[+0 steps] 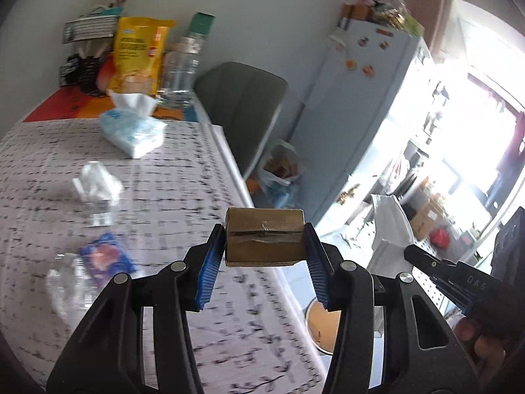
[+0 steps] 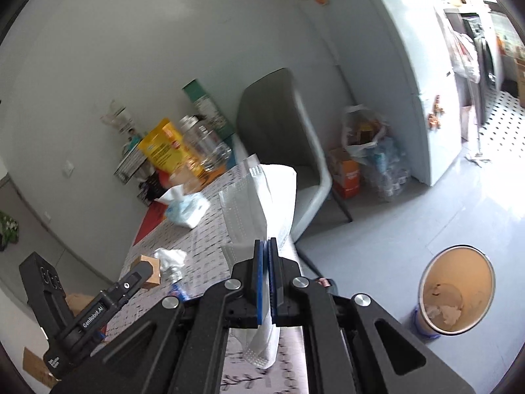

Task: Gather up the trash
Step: 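Carry the brown box and the tissue over the white bin with both tools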

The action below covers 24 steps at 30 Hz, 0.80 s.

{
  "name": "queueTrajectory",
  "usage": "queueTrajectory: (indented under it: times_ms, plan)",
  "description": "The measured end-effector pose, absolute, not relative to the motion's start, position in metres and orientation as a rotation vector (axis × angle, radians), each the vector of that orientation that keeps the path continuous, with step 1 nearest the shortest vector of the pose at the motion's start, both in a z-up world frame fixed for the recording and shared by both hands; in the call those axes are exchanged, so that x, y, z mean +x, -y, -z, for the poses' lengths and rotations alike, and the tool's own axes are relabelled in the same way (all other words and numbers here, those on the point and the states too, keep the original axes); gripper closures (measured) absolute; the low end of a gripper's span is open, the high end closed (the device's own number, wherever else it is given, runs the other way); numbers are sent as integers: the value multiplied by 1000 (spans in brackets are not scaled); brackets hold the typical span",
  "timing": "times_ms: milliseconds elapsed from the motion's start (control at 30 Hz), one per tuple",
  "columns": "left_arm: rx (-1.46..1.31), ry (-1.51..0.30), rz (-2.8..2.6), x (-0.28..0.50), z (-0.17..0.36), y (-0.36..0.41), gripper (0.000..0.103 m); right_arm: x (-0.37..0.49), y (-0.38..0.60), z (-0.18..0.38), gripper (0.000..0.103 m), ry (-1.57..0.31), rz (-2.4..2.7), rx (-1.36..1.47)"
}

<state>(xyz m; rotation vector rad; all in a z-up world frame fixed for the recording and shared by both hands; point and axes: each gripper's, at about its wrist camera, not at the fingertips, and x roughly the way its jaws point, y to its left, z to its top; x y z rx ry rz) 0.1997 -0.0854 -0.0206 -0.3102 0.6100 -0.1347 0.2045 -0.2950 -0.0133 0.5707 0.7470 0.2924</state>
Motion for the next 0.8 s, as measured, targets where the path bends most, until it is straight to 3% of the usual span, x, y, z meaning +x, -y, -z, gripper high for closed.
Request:
queueTrajectory:
  times_ms: [267, 800]
  plan:
    - [-265, -675, 229, 228, 37, 161, 54, 195, 364, 39, 99, -737, -184, 639]
    - [-185, -847, 339, 282, 116, 311, 54, 186, 488, 142, 99, -817, 10, 805]
